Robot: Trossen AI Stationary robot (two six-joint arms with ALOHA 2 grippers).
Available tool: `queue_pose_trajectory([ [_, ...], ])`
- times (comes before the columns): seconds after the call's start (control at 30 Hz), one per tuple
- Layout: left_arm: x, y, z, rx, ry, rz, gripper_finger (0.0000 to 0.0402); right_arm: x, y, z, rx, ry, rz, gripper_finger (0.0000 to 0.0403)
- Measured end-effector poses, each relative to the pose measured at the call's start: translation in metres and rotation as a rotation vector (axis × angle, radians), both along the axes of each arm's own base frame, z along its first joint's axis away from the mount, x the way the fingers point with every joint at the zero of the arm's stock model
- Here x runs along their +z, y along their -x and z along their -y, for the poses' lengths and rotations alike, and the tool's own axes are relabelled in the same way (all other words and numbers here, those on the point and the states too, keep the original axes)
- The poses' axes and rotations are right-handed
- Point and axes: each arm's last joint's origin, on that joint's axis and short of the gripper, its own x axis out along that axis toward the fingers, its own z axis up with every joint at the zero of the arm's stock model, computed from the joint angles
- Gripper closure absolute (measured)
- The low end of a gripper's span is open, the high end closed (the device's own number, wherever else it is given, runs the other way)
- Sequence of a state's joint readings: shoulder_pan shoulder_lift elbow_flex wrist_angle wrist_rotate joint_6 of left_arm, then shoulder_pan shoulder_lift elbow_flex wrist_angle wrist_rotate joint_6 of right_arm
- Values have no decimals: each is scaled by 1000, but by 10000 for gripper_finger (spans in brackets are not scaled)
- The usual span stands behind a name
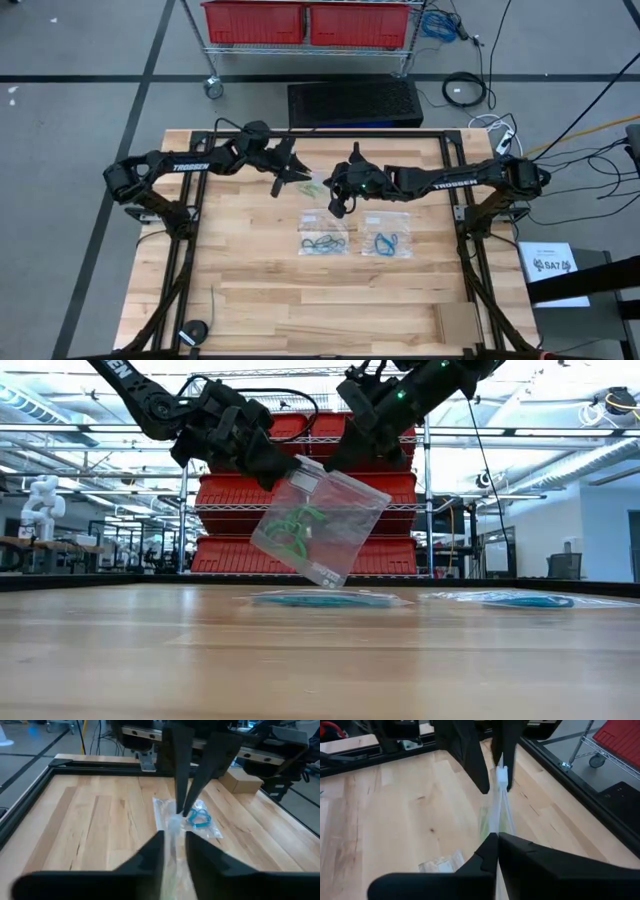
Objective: Sort rubber bands
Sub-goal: Close the top transparent zip bag
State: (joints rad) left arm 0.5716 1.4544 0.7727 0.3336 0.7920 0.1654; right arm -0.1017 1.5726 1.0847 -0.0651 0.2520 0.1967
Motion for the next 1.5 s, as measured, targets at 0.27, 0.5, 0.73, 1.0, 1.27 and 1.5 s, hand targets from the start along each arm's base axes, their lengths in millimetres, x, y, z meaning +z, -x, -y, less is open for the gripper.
queue_pose_trajectory([
  [0.27,-1,2,-2,12,6,-11,396,2,0,0,-10,-22,5,398],
  [0.5,-1,0,1,-6,2,-11,399,24,-7,-1,53,-42,66,328],
  [0.73,0,-4,7,-32,-4,0,400,27,-13,2,101,52,50,252],
  [1.0,0,-6,11,-49,-7,5,401,21,-18,11,83,66,56,260],
  [1.27,1,-6,11,-48,-11,16,401,15,-21,15,81,65,43,324],
  [1.5,1,-7,11,-45,-9,18,401,14,-22,16,80,65,42,363],
])
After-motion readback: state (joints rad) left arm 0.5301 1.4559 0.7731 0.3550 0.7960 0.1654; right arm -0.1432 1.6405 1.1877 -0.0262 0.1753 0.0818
